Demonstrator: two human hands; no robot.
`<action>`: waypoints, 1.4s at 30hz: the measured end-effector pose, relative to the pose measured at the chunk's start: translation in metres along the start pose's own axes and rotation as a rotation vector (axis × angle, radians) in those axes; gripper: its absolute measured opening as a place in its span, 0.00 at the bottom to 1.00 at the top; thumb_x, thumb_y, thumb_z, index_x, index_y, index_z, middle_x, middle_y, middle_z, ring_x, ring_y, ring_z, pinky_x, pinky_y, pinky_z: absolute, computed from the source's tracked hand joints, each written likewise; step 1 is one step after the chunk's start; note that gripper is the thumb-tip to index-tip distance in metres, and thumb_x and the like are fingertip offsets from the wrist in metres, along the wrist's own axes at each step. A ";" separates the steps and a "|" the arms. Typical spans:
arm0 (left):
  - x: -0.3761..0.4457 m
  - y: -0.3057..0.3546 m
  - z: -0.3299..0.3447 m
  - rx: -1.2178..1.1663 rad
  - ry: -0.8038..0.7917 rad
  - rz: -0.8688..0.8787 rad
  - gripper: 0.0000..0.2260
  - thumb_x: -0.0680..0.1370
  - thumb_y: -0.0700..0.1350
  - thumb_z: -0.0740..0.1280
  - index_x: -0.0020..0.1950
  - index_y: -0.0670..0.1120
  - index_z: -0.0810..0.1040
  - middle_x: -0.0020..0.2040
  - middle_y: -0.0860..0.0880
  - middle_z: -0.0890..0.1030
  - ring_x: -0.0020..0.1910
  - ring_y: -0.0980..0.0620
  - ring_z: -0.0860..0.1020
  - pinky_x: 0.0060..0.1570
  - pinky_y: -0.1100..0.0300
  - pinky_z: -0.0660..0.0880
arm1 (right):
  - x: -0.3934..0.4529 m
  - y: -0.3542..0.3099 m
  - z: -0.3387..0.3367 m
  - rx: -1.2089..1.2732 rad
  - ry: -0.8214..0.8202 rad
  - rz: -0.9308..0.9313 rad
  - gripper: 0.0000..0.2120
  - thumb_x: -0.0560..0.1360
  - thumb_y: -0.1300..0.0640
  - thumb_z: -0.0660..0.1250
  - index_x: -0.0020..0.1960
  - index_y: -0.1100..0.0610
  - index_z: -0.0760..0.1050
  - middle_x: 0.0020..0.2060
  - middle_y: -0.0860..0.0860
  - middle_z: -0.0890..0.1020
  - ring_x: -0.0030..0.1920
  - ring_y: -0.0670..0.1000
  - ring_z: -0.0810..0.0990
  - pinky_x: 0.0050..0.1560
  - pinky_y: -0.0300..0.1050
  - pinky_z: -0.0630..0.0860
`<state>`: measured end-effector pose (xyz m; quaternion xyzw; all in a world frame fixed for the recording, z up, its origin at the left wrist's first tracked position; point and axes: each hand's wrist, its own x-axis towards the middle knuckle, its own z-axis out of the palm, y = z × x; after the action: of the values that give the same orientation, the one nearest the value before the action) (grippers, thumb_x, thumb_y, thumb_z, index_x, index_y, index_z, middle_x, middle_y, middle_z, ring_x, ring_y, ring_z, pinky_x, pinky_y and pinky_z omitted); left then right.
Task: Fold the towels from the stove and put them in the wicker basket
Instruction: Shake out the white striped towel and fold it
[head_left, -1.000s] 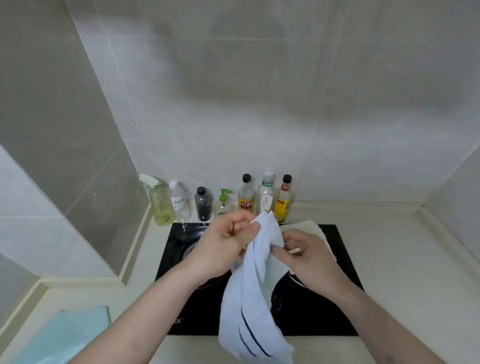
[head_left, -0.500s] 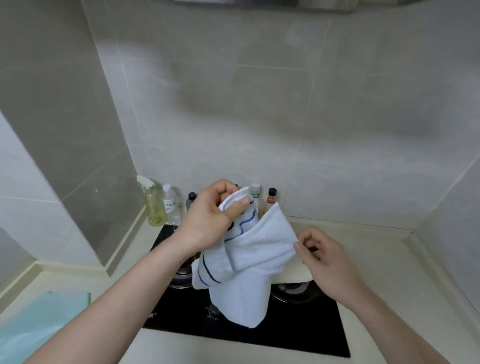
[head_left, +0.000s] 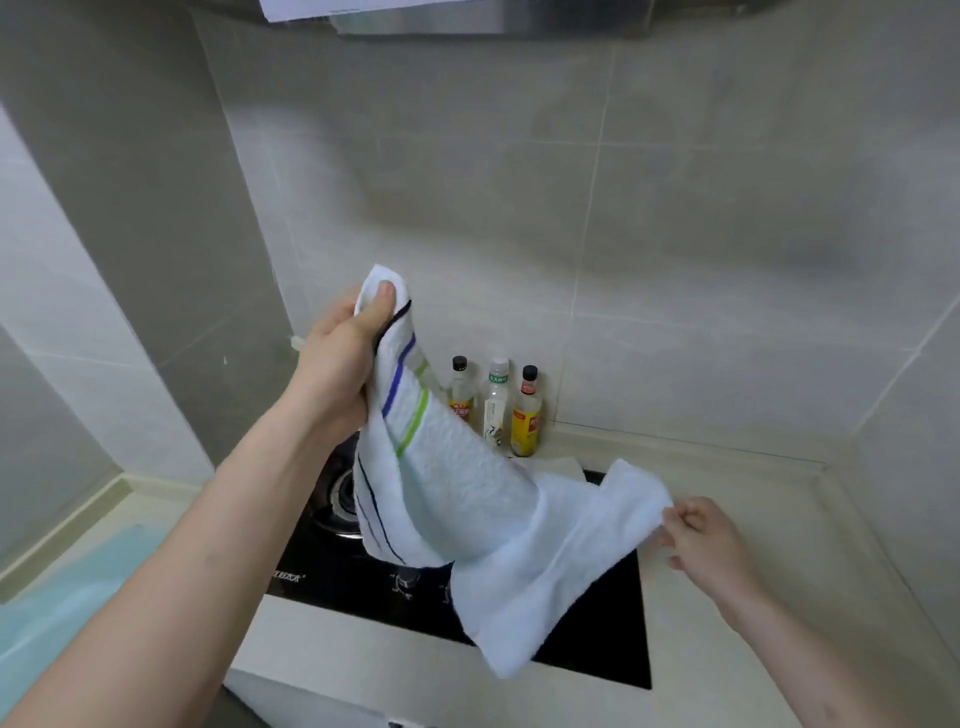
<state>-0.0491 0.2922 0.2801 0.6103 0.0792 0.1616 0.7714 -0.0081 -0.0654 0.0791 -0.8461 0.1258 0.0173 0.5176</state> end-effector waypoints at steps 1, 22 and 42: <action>-0.008 0.005 0.006 0.037 -0.070 -0.010 0.19 0.84 0.50 0.65 0.64 0.36 0.77 0.54 0.38 0.84 0.50 0.40 0.83 0.52 0.47 0.81 | 0.001 0.001 -0.002 -0.007 0.008 -0.005 0.06 0.79 0.57 0.66 0.44 0.56 0.75 0.43 0.54 0.84 0.48 0.60 0.84 0.54 0.64 0.80; -0.018 0.027 -0.020 0.925 -0.473 0.305 0.13 0.75 0.55 0.77 0.46 0.46 0.83 0.41 0.50 0.84 0.38 0.57 0.78 0.41 0.59 0.75 | -0.104 -0.184 0.021 0.158 -0.284 -0.581 0.14 0.75 0.48 0.70 0.45 0.59 0.80 0.36 0.50 0.77 0.37 0.47 0.73 0.41 0.46 0.67; -0.019 0.143 0.033 0.533 -0.184 0.604 0.15 0.81 0.54 0.68 0.44 0.43 0.80 0.37 0.55 0.78 0.36 0.58 0.75 0.38 0.60 0.75 | -0.105 -0.205 -0.039 -0.204 -0.388 -0.504 0.11 0.73 0.50 0.77 0.54 0.51 0.84 0.48 0.43 0.88 0.47 0.40 0.86 0.45 0.32 0.80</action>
<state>-0.0778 0.2841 0.4249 0.7964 -0.1337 0.2994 0.5082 -0.0663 0.0096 0.2925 -0.8789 -0.1908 0.0619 0.4327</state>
